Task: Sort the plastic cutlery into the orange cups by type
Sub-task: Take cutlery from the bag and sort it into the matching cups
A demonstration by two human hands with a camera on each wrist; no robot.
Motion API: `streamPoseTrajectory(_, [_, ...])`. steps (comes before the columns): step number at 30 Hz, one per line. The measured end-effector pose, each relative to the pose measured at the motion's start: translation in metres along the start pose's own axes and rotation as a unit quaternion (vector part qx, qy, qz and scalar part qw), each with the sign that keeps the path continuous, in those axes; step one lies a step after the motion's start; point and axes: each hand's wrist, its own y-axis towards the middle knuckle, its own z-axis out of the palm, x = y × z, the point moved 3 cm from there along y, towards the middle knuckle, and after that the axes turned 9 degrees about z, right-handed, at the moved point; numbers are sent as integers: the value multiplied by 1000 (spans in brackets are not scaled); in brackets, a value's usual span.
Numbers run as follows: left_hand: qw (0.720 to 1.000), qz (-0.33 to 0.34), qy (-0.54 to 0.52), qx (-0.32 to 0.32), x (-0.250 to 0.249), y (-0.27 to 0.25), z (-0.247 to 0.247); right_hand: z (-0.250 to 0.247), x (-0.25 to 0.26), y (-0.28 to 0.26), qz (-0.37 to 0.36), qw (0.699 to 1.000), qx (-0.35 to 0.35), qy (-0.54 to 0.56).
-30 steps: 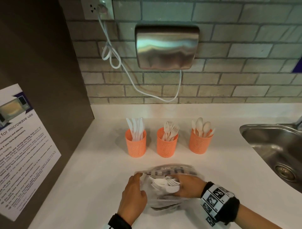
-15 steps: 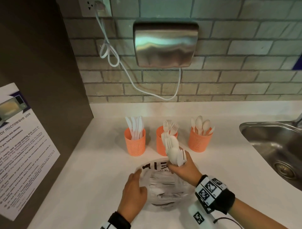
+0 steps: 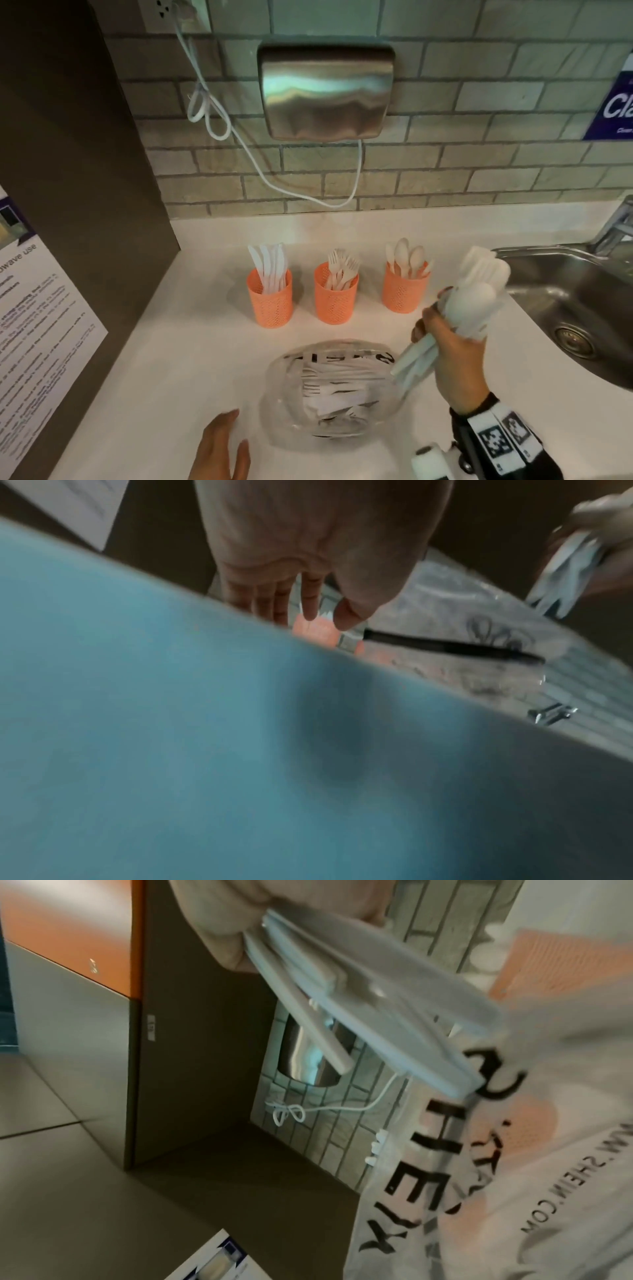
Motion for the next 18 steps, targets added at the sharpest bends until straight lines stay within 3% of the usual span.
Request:
streamPoseTrajectory(7, [992,121,7,32,10,-16,14,-61,-5,-33,-20,995,-100,-24])
streamPoseTrajectory(12, [992,116,20,44,21,-14,20,-93,-44,-42,-37,982,-176,-57])
streamPoseTrajectory(18, [991,126,53,17,23,-13,20,-84,-70,-51,-31,975,-186,-113])
